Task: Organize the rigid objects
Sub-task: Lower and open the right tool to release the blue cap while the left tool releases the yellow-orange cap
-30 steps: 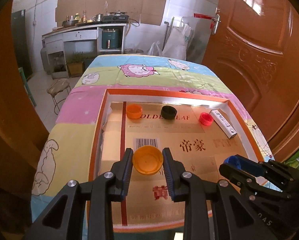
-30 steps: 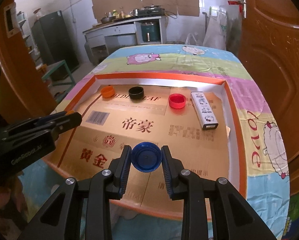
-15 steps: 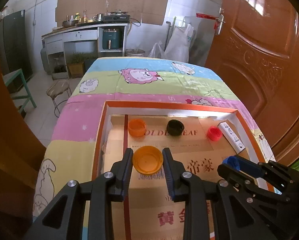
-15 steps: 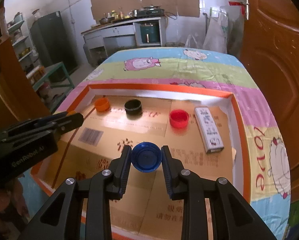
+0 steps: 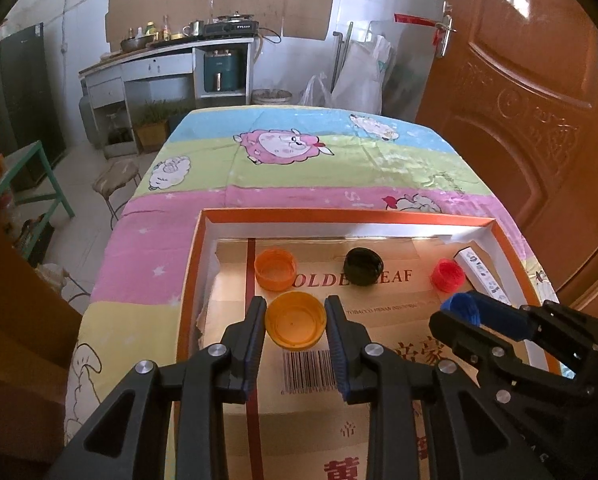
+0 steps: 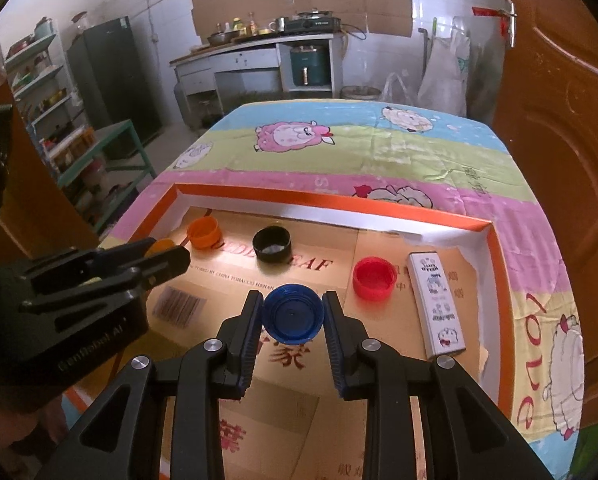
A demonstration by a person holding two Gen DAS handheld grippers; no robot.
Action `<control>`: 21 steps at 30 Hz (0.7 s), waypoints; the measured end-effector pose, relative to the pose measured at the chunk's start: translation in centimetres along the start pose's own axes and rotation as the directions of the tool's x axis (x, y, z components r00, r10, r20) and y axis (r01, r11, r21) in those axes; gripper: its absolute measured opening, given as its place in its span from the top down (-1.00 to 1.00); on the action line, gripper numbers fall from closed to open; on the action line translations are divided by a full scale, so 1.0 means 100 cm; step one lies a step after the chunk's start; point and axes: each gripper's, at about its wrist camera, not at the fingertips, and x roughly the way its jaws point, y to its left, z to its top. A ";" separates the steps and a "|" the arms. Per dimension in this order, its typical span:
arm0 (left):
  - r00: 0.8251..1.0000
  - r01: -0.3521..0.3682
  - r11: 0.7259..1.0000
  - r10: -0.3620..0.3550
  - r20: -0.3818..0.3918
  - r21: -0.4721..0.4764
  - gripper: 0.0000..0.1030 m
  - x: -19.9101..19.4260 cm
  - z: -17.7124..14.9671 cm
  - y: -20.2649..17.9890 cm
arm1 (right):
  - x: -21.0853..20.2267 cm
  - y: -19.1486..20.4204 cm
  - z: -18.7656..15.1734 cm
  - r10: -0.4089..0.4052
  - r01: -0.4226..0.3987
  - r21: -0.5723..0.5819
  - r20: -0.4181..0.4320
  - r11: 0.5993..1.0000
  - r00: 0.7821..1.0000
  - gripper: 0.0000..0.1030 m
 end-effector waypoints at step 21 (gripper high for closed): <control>0.998 0.040 0.999 -0.039 -0.046 0.018 0.41 0.021 0.006 -0.011 | 0.018 -0.006 0.007 0.006 -0.005 0.016 -0.021 1.000 1.000 0.40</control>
